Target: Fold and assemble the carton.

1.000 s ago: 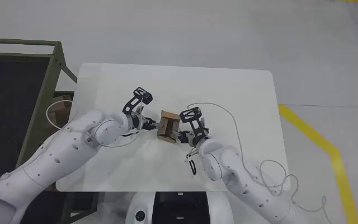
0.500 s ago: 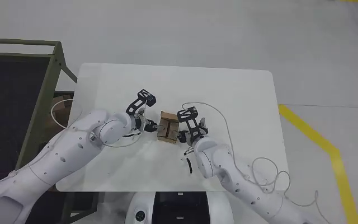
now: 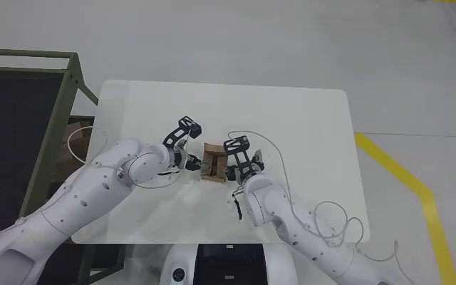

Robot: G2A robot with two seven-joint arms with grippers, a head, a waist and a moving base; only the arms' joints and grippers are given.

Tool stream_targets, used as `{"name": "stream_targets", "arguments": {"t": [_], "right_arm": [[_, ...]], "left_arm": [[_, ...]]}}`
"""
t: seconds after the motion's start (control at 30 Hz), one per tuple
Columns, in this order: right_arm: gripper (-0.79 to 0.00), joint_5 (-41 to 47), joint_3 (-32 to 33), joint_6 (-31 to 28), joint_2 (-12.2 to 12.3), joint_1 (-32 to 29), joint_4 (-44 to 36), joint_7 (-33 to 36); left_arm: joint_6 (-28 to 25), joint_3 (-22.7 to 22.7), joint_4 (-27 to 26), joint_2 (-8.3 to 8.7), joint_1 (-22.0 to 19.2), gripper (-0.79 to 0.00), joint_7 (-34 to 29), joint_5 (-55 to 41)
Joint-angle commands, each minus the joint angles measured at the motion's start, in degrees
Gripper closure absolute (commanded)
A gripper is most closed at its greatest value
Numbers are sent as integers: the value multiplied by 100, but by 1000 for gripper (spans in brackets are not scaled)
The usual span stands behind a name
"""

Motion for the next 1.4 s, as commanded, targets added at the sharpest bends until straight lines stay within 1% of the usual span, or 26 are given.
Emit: {"name": "stream_targets", "arguments": {"t": [0.0, 0.43, 1.23, 1.37], "right_arm": [[-785, -51, 30, 23, -18, -15, 9, 18], [-785, -373, 213, 118, -150, -123, 71, 112], [-785, -751, 421, -109, -395, -286, 161, 234], [-785, -732, 512, -141, -424, -352, 127, 125]], "left_arm": [[-17, -26, -3, -11, 21, -785, -20, 17], [-134, -187, -45, -80, 167, -785, -145, 151], [-223, -433, 19, -242, 316, -785, -281, 291], [-232, -494, 10, -261, 357, -785, -253, 310]]}}
